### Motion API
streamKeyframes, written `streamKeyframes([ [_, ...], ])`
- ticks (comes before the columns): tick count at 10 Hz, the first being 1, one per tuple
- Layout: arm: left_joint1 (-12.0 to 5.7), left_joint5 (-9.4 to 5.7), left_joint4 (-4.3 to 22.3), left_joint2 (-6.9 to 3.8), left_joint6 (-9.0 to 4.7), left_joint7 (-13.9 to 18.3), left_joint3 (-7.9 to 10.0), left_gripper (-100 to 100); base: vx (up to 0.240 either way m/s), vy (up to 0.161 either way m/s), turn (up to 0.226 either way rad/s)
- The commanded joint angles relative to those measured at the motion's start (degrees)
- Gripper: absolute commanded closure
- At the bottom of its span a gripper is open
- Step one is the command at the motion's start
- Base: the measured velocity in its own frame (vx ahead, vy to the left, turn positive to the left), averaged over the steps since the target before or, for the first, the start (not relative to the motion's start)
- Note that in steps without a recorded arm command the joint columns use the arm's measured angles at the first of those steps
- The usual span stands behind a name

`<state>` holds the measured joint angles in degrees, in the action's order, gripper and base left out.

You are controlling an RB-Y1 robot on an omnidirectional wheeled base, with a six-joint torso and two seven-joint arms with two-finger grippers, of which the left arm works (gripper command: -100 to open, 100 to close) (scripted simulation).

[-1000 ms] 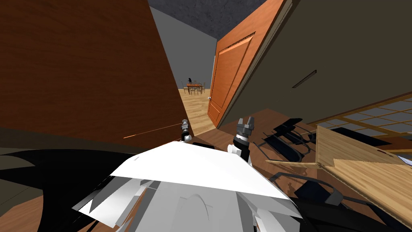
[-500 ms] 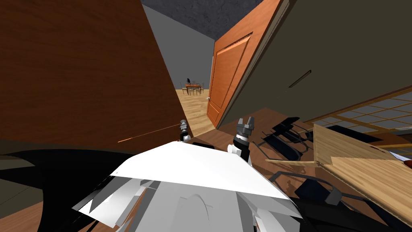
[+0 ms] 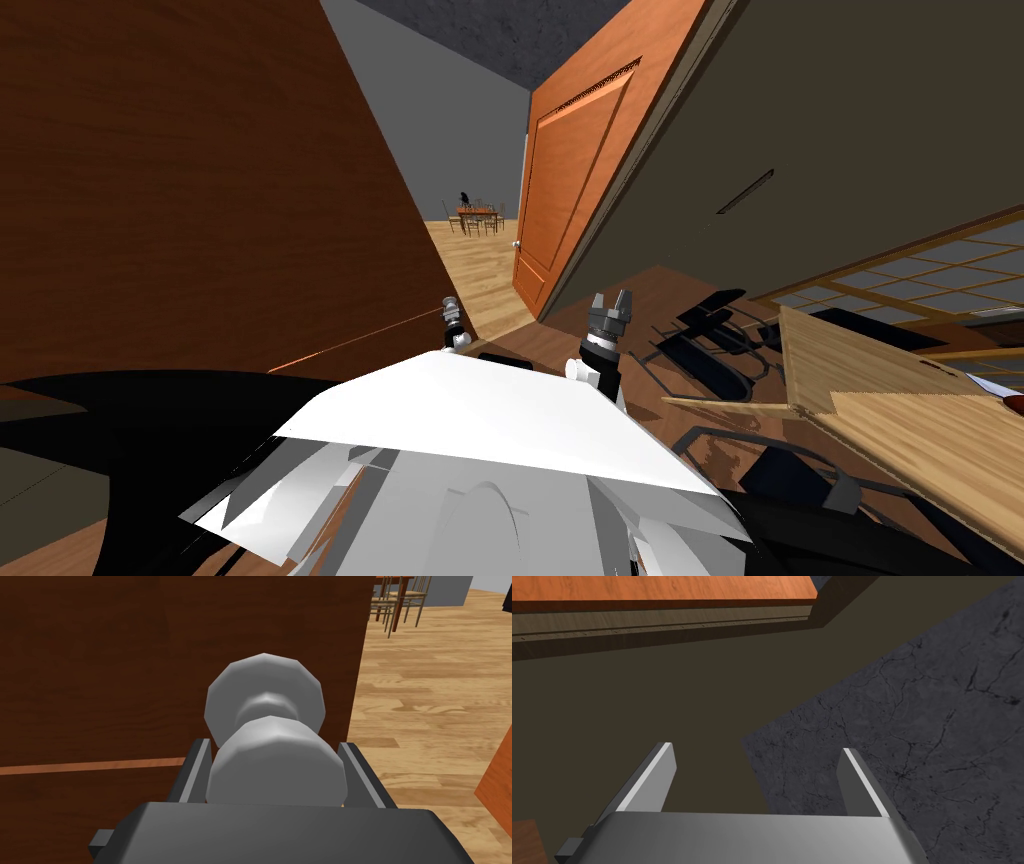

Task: Push the door open

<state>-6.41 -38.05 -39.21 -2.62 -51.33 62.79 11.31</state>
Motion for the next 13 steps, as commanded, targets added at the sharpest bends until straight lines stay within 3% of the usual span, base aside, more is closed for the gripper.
streamKeyframes([
  [1,0.85,-0.12,-1.65,-0.37,0.23,-0.53,1.12,100,0.056,0.016,-0.021],
  [3,0.85,-0.12,-1.65,-0.37,0.23,-0.53,1.12,100,0.009,0.003,0.005],
  [4,0.46,0.09,-1.12,-0.72,-0.03,-0.52,3.15,100,0.056,0.012,-0.065],
  [5,0.46,0.09,-1.12,-0.72,-0.03,-0.52,3.15,100,0.064,0.024,-0.046],
  [8,-0.18,0.43,-0.23,-1.18,-0.46,-0.5,6.48,100,0.086,0.029,-0.036],
  [9,-0.18,0.43,-0.23,-1.18,-0.46,-0.5,6.48,100,0.076,0.035,-0.022],
  [13,-1.09,0.92,1.02,-1.68,-1.07,-0.47,11.22,100,0.077,0.04,-0.046],
])
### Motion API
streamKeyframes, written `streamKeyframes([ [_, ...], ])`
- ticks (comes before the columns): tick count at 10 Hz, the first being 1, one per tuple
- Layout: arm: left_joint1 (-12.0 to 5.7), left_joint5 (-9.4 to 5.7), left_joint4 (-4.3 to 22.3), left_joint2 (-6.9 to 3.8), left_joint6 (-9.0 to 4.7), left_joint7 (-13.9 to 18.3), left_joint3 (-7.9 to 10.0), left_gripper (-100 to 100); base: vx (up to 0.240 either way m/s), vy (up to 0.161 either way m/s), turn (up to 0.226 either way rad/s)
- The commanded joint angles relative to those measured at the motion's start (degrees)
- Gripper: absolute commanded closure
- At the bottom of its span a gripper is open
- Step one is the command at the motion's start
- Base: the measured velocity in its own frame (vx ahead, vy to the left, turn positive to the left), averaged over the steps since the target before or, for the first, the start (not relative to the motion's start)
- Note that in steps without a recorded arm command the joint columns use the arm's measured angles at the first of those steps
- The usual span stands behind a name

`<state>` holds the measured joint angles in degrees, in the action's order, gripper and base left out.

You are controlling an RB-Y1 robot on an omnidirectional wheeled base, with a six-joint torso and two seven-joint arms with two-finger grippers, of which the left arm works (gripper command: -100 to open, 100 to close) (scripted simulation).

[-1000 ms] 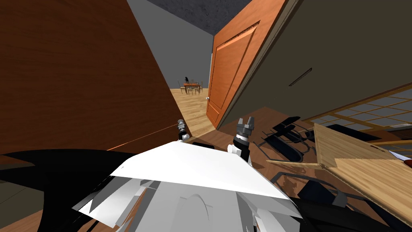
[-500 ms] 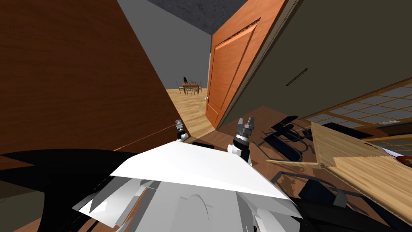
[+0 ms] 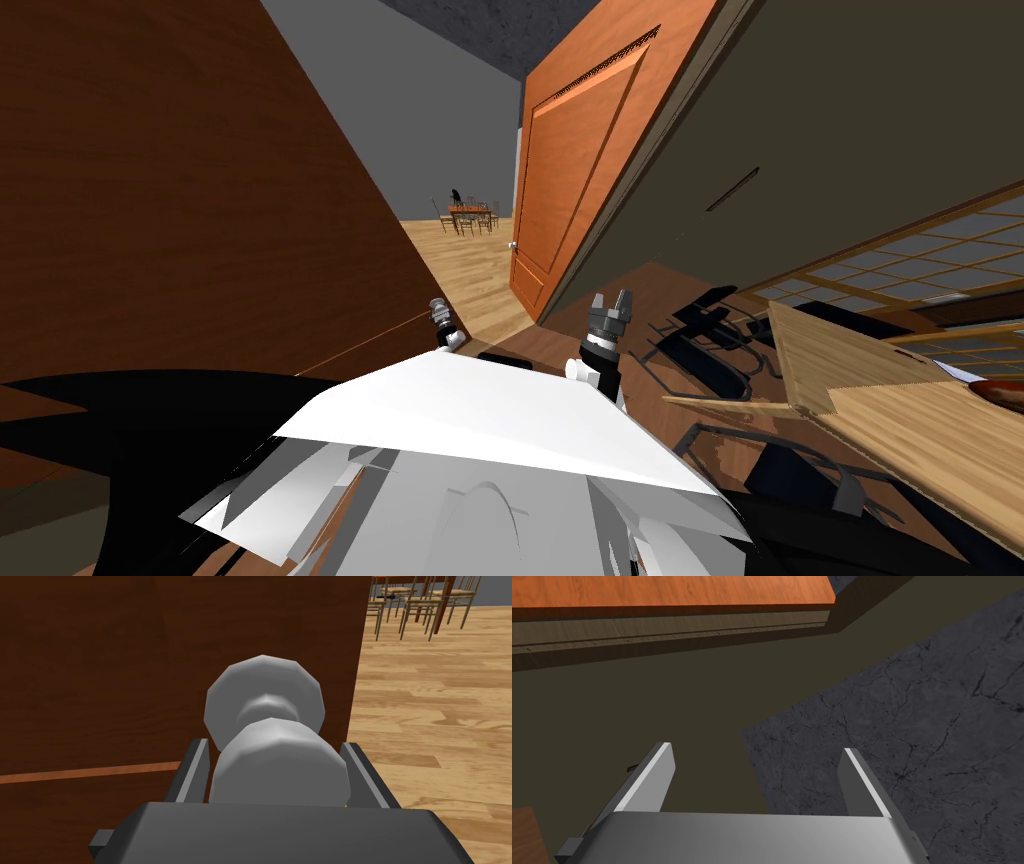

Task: Push the door open

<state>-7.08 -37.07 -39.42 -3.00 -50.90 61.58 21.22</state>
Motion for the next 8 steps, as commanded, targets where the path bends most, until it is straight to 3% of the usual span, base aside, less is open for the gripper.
streamKeyframes([
  [1,-0.65,0.07,1.56,-1.4,-1.66,0.75,2.54,100,0.099,0.042,-0.055],
  [4,-1.36,0.45,2.53,-1.63,-2.13,0.77,6.22,100,0.096,0.059,-0.042],
  [6,-1.36,0.45,2.84,-1.63,-2.13,0.77,6.22,100,0.052,0.019,-0.002],
  [8,-1.83,0.7,3.18,-1.75,-2.45,0.79,8.67,100,0.046,0.015,-0.046],
])
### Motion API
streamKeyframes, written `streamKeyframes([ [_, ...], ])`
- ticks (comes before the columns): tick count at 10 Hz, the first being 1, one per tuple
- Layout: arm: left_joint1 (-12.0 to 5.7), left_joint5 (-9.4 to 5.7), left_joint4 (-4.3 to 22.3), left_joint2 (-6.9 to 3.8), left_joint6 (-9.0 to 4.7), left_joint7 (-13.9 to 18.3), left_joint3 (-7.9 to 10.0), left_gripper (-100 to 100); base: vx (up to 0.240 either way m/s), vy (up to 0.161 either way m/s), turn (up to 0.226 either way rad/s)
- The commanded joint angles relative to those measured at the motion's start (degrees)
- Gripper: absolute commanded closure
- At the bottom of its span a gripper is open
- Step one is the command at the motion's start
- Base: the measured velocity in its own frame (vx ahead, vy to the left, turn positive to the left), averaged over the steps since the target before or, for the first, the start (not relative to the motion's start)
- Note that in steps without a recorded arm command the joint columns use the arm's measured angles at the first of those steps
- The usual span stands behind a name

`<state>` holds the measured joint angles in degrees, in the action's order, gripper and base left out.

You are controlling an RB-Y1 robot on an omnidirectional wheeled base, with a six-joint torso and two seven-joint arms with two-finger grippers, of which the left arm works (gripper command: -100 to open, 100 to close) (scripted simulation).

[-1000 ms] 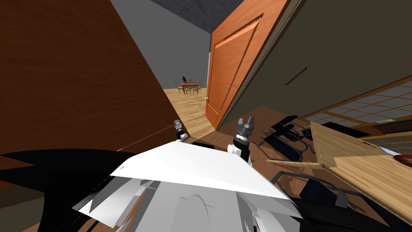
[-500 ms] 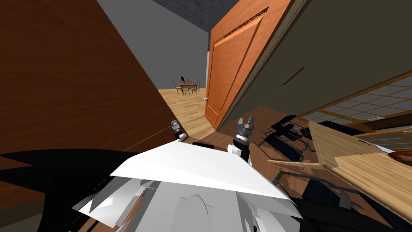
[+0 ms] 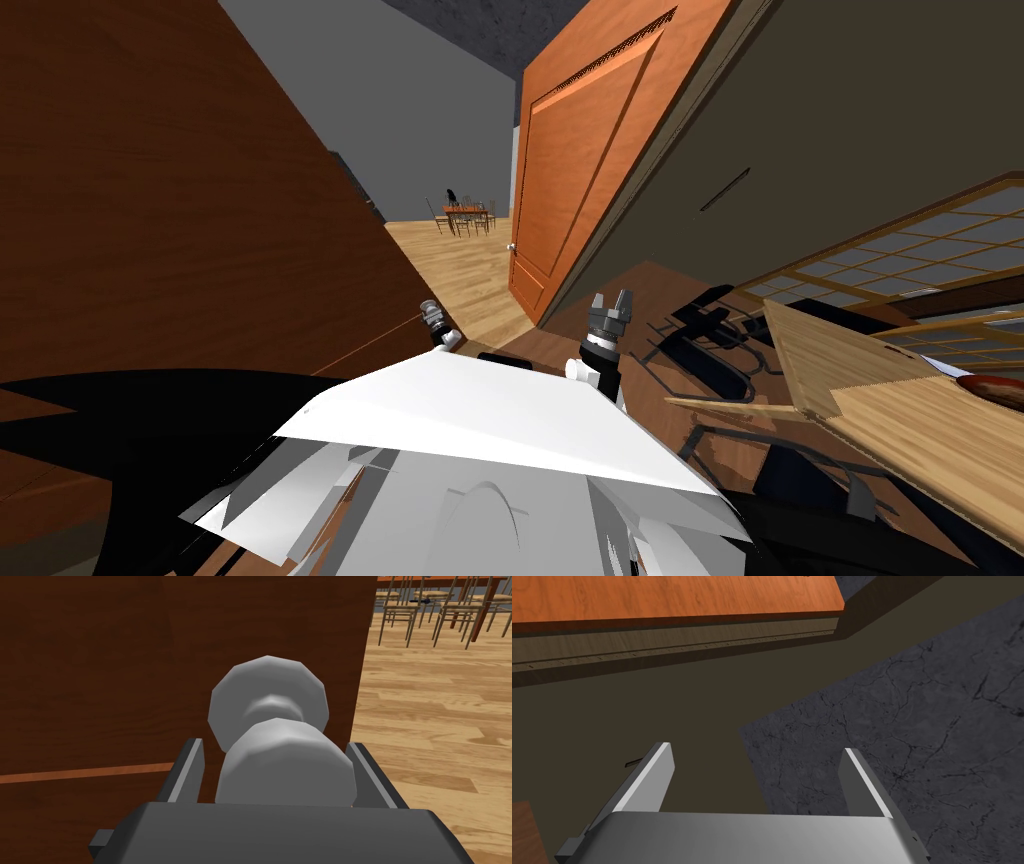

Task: Push the door open

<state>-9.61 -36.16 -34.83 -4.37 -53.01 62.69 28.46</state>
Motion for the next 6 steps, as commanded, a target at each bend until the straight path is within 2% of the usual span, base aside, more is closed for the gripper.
streamKeyframes([
  [1,0.47,-0.08,-1.09,-0.41,-0.49,-0.32,2.62,100,0.082,0.033,-0.052],
  [2,0.24,0.04,-0.78,-0.43,-0.65,-0.31,3.82,100,0.103,0.051,-0.046],
  [3,0.24,0.04,-0.78,-0.43,-0.65,-0.31,3.82,100,0.078,0.047,-0.006],
  [6,-0.42,0.4,0.14,-0.45,-1.09,-0.29,7.27,100,0.071,0.042,-0.04],
])
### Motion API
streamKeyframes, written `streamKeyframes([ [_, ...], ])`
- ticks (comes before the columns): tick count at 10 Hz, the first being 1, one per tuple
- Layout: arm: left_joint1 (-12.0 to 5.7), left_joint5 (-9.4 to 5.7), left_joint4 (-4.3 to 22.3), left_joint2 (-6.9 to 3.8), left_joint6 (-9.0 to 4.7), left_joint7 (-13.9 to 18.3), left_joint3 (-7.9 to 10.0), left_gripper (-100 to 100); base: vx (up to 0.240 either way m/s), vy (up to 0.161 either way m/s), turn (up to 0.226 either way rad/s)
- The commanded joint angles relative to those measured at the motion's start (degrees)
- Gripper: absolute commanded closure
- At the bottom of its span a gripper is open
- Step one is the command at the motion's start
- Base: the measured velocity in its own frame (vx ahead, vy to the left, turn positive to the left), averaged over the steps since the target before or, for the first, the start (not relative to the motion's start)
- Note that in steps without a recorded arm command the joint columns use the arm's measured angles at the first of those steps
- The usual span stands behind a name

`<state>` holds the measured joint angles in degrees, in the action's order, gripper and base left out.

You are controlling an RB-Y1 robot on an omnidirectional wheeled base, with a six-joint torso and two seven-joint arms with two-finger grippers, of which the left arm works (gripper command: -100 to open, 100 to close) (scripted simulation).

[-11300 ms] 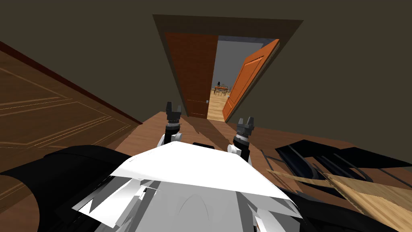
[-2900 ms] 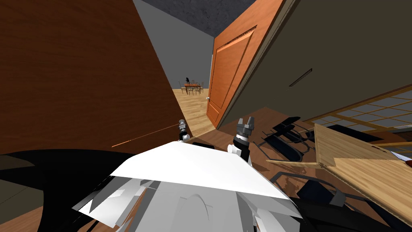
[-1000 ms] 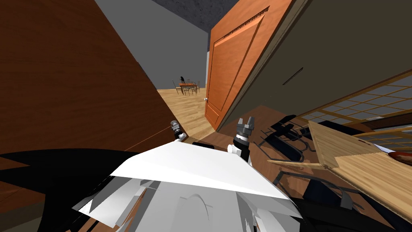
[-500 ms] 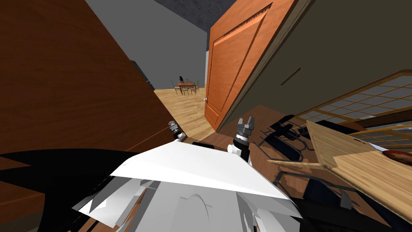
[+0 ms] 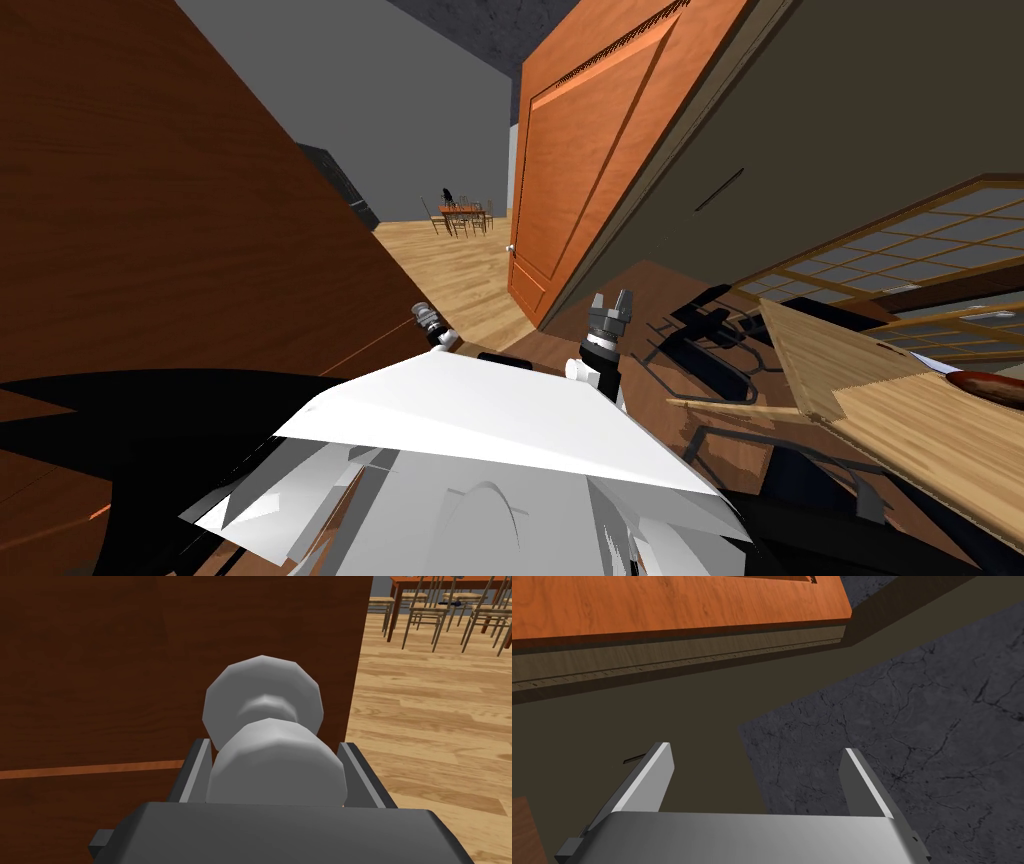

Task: Push the door open

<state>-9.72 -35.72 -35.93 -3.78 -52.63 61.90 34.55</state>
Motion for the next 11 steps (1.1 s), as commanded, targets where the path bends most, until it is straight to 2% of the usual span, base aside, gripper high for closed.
streamKeyframes([
  [1,-0.52,0.07,1.53,-1.04,-1.61,0.51,2.3,100,0.081,0.044,-0.033],
  [8,-1.8,0.76,3.3,-0.78,-2.47,0.55,8.98,100,0.083,0.047,-0.029],
  [9,-1.94,0.83,3.48,-0.73,-2.56,0.55,9.68,100,0.072,0.043,-0.024],
  [11,-1.94,0.83,3.48,-0.73,-2.56,0.55,9.68,100,0.028,0.018,-0.001],
])
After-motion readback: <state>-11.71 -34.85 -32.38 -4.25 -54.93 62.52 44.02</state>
